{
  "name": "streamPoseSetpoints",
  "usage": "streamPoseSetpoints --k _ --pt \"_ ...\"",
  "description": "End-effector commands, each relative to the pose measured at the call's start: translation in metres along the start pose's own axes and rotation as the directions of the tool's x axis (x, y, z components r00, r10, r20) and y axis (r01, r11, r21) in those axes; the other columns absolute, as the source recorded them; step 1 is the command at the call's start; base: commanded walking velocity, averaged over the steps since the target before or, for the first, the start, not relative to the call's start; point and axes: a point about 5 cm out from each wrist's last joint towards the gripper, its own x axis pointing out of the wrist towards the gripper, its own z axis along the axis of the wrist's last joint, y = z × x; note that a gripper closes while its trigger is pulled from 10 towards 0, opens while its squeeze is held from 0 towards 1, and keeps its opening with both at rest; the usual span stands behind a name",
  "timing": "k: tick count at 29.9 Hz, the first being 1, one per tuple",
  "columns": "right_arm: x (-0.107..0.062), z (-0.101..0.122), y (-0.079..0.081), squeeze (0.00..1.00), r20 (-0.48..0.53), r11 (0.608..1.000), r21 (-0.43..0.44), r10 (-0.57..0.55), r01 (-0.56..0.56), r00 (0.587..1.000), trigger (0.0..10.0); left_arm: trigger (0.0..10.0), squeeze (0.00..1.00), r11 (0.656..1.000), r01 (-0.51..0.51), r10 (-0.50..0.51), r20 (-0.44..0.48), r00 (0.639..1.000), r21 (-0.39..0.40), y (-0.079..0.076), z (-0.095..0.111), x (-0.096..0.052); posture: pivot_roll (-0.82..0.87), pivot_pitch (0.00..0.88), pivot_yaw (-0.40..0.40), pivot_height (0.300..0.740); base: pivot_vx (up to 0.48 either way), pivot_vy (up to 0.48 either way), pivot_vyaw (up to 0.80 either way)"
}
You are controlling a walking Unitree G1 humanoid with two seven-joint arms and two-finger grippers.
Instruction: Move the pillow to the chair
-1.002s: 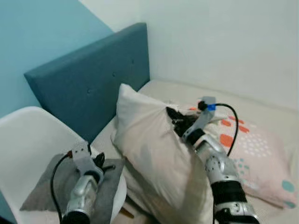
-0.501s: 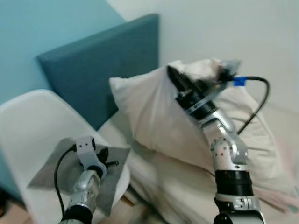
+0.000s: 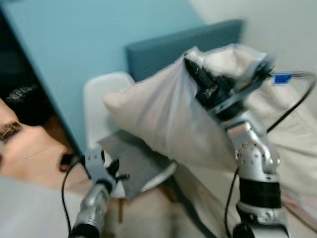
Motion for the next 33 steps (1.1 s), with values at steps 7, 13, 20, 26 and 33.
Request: streamPoseSetpoints --k 7,13,20,26,33 --pt "0.013 0.018 0.027 0.0 0.114 0.985 0.005 0.168 -0.17 0.979 10.0 10.0 0.0 1.0 0.025 -0.025 0.014 1.0 0.007 -0.006 0.002 0.002 0.07 0.0 0.052 0.74 0.0 0.0 0.8" --pt "0.015 0.02 0.034 0.0 0.116 0.972 0.047 0.223 -0.23 0.968 10.0 10.0 0.0 0.999 0.04 -0.04 0.021 0.999 0.001 -0.008 0.001 0.001 0.07 0.0 0.05 0.74 0.0 0.0 0.8" --pt "0.004 -0.033 0.051 0.0 -0.053 0.95 0.181 0.267 -0.253 0.962 10.0 10.0 0.0 0.999 0.028 -0.03 0.046 0.998 0.036 -0.007 0.004 -0.001 0.07 0.0 0.043 0.74 0.0 0.0 0.8" --pt "-0.008 -0.064 0.05 0.0 -0.133 0.951 0.241 0.229 -0.192 0.964 10.0 10.0 0.0 0.999 0.021 -0.024 0.063 0.998 0.039 -0.006 0.006 -0.002 0.09 0.0 0.04 0.74 0.0 0.0 0.8" --pt "-0.013 -0.067 0.053 0.0 -0.108 0.922 0.321 0.261 -0.215 0.959 10.0 10.0 0.0 0.999 0.021 -0.024 0.066 0.998 0.041 -0.004 0.007 -0.003 0.1 0.0 0.043 0.74 0.0 0.0 0.8"
